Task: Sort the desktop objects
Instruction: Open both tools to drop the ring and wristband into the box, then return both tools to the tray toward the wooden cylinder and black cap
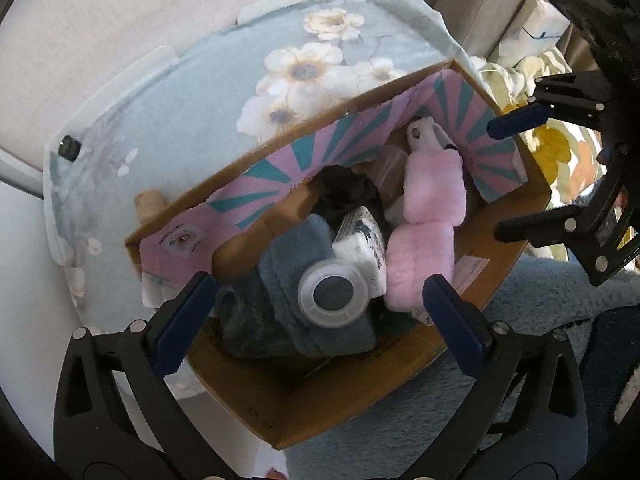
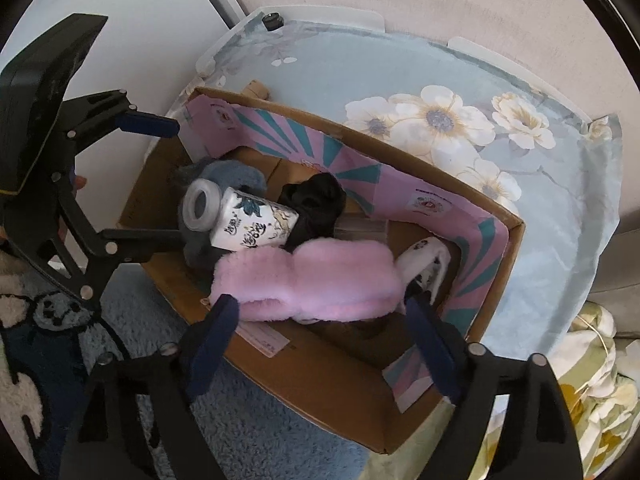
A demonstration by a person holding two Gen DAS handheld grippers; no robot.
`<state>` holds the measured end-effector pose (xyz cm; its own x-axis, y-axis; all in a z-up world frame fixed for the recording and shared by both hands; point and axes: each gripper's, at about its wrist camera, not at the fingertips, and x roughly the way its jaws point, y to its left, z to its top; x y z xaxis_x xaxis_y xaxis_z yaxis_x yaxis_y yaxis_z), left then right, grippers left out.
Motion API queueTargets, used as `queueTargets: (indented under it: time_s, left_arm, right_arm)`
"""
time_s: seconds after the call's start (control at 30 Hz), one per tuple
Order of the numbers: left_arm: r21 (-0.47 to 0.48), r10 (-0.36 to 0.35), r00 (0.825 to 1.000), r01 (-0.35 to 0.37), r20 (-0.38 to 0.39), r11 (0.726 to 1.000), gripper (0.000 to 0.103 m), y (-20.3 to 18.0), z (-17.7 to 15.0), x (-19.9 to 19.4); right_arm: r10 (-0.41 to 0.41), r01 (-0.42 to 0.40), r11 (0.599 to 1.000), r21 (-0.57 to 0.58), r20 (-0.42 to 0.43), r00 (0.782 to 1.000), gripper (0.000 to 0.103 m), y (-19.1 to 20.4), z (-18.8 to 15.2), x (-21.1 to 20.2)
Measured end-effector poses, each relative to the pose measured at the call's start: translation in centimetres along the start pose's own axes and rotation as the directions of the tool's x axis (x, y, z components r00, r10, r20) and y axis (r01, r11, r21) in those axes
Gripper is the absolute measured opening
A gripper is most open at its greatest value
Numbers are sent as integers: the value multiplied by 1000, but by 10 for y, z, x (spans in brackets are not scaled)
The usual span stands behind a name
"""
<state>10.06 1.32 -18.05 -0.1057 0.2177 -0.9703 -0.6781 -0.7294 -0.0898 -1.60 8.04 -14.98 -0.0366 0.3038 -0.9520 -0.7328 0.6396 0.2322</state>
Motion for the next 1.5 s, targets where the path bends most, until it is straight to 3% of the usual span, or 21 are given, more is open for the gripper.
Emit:
queueTargets:
  time_s: [0.07,0.2,0.57,0.87,1.0,1.17,1.3,1.5]
  left_arm:
    - [2,13,1000,-13,12,1000,103,1,1,-2]
    - [2,26,999,-27,22,1000,103,5,2,0]
    - [-4,33,999,-33,29,999,103,11,-2,-6]
    - [-84,-15,988,27,151,996,103,34,-3,-34]
    - [-156,21,983,8,184,988,103,60,-6,-50]
    - [-227,121,969,-70,217,971,103,88,-13,-66]
    - [-265,148,962,-85,229,960,103,98,-19,-72]
    - [-289,154,966,-91,206,953,103,102,-25,-68]
  right_arm:
    - [-3,3,1000,-3,-1,1000,103,0,1,0]
    - [-46,46,999,-29,-1,999,103,3,1,2]
    - [-44,45,998,-46,14,999,103,0,2,-1]
    - [4,-1,999,-46,51,999,103,-8,15,-21]
    - [5,-2,998,-60,47,999,103,-7,27,-31]
    - [-16,28,993,-113,105,994,103,0,42,-47]
    - [-7,22,993,-120,128,992,103,2,51,-49]
    - [10,11,989,-150,136,991,103,7,58,-50]
